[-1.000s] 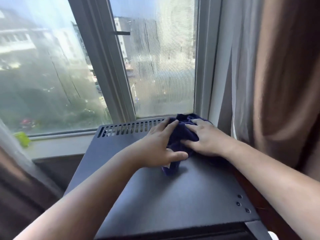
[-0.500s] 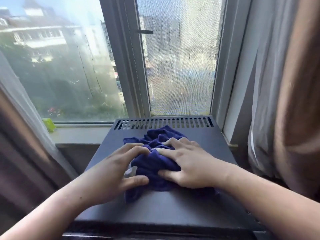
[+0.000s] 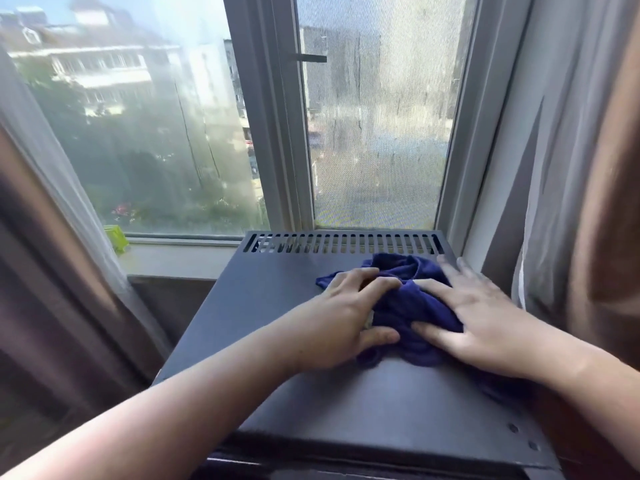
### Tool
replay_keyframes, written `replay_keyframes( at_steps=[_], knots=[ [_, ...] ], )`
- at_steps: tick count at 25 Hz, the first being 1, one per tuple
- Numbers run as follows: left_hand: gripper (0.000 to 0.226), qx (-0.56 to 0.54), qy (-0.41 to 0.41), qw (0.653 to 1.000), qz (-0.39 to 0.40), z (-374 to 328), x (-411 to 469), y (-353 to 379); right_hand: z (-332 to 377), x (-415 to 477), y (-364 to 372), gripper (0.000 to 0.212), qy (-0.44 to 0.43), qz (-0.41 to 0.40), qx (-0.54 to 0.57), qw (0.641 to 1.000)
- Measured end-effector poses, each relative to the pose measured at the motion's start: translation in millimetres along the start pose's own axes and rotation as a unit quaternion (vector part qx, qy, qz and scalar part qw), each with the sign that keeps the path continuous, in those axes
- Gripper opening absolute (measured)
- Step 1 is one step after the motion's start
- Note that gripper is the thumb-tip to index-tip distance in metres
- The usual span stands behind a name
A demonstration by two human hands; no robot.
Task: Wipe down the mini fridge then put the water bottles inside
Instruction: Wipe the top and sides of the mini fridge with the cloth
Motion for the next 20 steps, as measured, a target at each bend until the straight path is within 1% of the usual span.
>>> replay_keyframes(
  at_steps=[4, 7, 10, 16, 20],
  knots=[
    [0.072, -0.006, -0.034, 0.999, 0.030, 19.9, 33.4, -12.0, -2.2, 39.2, -4.2, 0.069, -0.002, 0.004, 0.021, 1.000],
    [0.070, -0.003, -0.050, 0.998, 0.033, 41.3, 44.8, -31.1, 8.1, 71.6, -6.2, 0.070, 0.016, 0.017, 0.018, 1.000],
    [0.067, -0.008, -0.070, 0.997, 0.016, 70.3, 42.5, -53.3, 35.0, 106.4, -9.4, 0.070, 0.024, 0.021, 0.021, 0.999],
    [0.062, 0.003, -0.113, 0.992, -0.048, 136.3, 3.7, -100.5, 109.9, 167.6, -8.3, 0.075, -0.001, 0.030, 0.006, 1.000],
    [0.063, 0.006, -0.151, 0.986, -0.074, 174.3, -29.4, -129.3, 164.6, 191.2, -10.3, 0.075, -0.030, 0.012, 0.026, 0.999]
  ],
)
Point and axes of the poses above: each hand's wrist, its own x-axis towards the middle knuckle, its own y-axis out of the palm, z = x × y, the point moved 7 cm from there along x, towards the middle knuckle, and after that the axes turned 14 degrees about -x, right-handed, at the moved point
